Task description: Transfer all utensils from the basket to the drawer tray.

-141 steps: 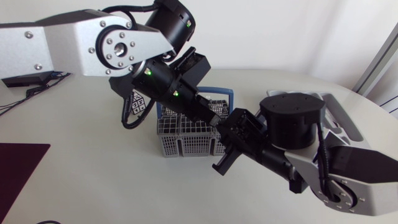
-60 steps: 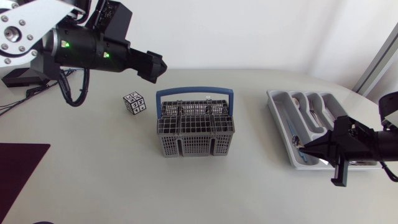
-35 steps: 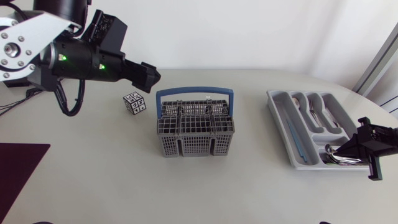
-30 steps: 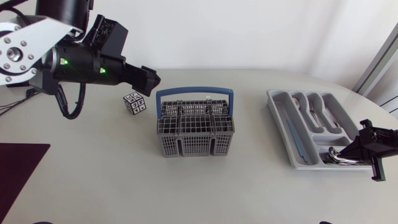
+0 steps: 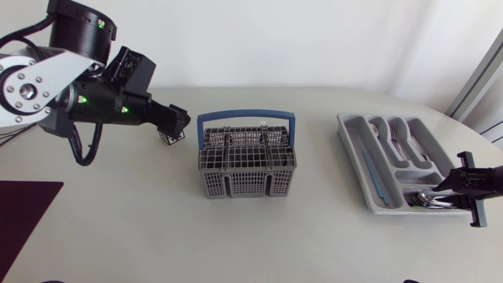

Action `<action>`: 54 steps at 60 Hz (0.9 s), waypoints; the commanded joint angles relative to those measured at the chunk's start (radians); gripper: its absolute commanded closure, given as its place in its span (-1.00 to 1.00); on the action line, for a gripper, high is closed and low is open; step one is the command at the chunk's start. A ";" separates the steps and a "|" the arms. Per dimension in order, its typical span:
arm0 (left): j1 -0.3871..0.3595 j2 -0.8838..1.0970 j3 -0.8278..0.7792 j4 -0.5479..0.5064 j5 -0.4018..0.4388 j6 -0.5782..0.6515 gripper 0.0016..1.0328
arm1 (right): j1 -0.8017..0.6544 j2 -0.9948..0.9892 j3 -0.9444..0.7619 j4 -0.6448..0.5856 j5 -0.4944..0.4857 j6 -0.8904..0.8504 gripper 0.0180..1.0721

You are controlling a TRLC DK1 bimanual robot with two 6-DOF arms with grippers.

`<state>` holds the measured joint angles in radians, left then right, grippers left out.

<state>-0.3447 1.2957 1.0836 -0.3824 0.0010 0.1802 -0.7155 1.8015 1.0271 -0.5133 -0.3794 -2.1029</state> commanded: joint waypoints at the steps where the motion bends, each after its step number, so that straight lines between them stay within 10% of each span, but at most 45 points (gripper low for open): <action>1: 0.019 -0.021 -0.040 0.014 -0.001 0.028 -0.91 | -0.004 -0.044 -0.004 -0.047 0.002 -0.029 -0.24; 31: 0.084 0.063 -0.160 0.065 -0.002 0.099 -0.91 | 0.343 -0.338 -0.070 -0.234 -0.133 0.466 -0.25; 54: 0.072 0.248 -0.143 0.112 -0.004 0.145 -0.91 | 0.901 -0.202 -0.110 0.295 0.079 1.172 -0.25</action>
<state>-0.2695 1.5105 0.9470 -0.2855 -0.0021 0.3008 0.1287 1.5234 0.8982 -0.2478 -0.3359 -1.0801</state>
